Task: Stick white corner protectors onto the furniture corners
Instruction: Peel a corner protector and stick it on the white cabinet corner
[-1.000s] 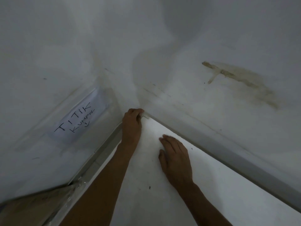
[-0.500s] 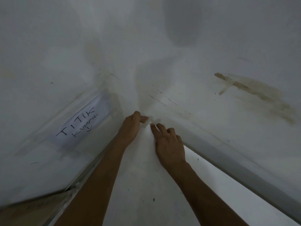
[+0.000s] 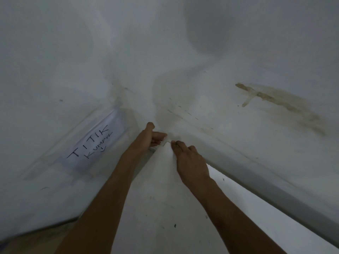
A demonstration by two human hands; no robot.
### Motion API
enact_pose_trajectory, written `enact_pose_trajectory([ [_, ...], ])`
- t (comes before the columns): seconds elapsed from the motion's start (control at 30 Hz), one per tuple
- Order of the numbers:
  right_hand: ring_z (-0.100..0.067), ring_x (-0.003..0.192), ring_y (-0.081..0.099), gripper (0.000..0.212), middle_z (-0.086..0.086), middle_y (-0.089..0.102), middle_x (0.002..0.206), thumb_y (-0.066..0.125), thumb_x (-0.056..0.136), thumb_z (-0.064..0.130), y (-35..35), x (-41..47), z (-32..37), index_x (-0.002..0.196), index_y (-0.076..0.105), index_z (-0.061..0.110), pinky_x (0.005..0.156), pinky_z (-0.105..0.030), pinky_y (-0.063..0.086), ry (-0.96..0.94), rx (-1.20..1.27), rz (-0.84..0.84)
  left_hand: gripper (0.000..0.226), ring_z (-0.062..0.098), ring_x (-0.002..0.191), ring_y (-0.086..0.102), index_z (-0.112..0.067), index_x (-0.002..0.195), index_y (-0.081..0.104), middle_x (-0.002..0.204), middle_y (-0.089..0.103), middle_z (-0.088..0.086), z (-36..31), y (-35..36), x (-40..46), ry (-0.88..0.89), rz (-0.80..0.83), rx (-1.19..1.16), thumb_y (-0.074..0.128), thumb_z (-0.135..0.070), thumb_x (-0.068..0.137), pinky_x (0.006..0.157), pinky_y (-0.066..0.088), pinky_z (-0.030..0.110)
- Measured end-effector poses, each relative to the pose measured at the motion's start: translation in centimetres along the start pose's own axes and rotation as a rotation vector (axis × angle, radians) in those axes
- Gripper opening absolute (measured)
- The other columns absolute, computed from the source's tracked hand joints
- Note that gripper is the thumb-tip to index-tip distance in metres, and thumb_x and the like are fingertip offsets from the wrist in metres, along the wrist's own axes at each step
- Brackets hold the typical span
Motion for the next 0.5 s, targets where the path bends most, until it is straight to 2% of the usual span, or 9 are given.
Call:
enact_pose_trajectory([
  [0.1,-0.028,0.113,0.044,0.059,0.001,0.031,0.149,0.040,0.095,0.003,0.20,0.05,0.01,0.149,0.023,0.018,0.085,-0.041,0.047,0.017,-0.019,-0.025,0.056,0.027,0.094,0.055,-0.002,0.104,0.069,0.114,0.066,0.022,0.11,0.17,0.14,-0.018,-0.001,0.039,0.020,-0.027,0.102,0.092,0.047,0.032],
  [0.23,-0.027,0.113,0.045,0.057,0.004,0.033,0.149,0.038,0.096,0.005,0.19,0.16,-0.24,0.148,0.025,0.022,0.084,-0.040,0.048,0.015,-0.016,-0.048,0.055,0.027,0.094,0.054,0.001,0.109,0.067,0.115,0.065,0.023,0.07,0.32,0.13,-0.010,-0.010,0.047,0.019,-0.025,0.102,0.078,0.046,0.020],
  [0.3,-0.027,0.112,0.045,0.055,0.003,0.035,0.148,0.036,0.097,0.007,0.08,0.27,-0.36,0.148,0.026,0.023,0.083,-0.040,0.049,0.018,0.001,-0.037,0.055,0.026,0.093,0.054,0.002,0.109,0.067,0.115,0.065,0.023,-0.05,0.38,0.01,-0.015,0.000,0.057,0.019,-0.025,0.102,0.084,0.048,0.026],
  [0.37,-0.028,0.108,0.047,0.056,0.003,0.038,0.145,0.033,0.097,0.008,-0.03,0.51,-0.37,0.150,0.022,0.025,0.075,-0.038,0.049,0.024,0.007,-0.036,0.056,0.026,0.093,0.055,0.000,0.107,0.068,0.114,0.065,0.023,-0.09,0.29,0.02,-0.023,0.009,0.063,0.020,-0.027,0.102,0.094,0.046,0.032],
  [0.43,-0.030,0.102,0.047,0.060,0.001,0.039,0.142,0.034,0.098,0.008,0.06,0.76,-0.06,0.151,0.017,0.029,0.065,-0.036,0.045,0.030,-0.014,-0.032,0.056,0.024,0.088,0.057,-0.003,0.105,0.069,0.111,0.066,0.020,-0.01,0.18,0.20,-0.024,0.014,0.064,0.019,-0.028,0.102,0.093,0.047,0.032],
  [0.5,-0.031,0.102,0.045,0.061,-0.001,0.036,0.142,0.038,0.097,0.009,0.38,0.96,0.18,0.151,0.016,0.029,0.065,-0.037,0.045,0.049,-0.043,-0.007,0.054,0.019,0.081,0.057,-0.007,0.099,0.069,0.105,0.067,0.016,0.11,0.20,0.46,-0.027,0.012,0.057,0.020,-0.029,0.101,0.088,0.048,0.029],
])
Point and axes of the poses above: each hand's wrist, its own x-axis towards the middle knuckle, its own y-axis out of the palm, z = x × y, the point moved 7 cm from there along x, towards the middle knuckle
